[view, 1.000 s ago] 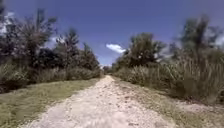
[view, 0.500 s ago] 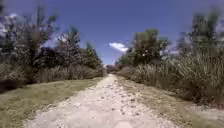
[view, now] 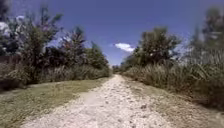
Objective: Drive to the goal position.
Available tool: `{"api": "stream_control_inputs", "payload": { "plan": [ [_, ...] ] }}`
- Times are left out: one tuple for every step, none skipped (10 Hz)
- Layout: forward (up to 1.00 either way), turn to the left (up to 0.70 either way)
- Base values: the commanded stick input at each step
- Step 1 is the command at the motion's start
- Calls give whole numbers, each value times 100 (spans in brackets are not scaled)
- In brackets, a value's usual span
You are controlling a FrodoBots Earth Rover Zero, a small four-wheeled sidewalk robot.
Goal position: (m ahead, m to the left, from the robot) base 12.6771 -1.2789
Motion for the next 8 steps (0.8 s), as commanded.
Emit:
{"api": "stream_control_inputs", "payload": {
  "plan": [
    [70, 0],
    [70, 0],
    [70, 0],
    [70, 0],
    [70, 0],
    [70, 0],
    [70, 0],
    [70, 0]
  ]
}}
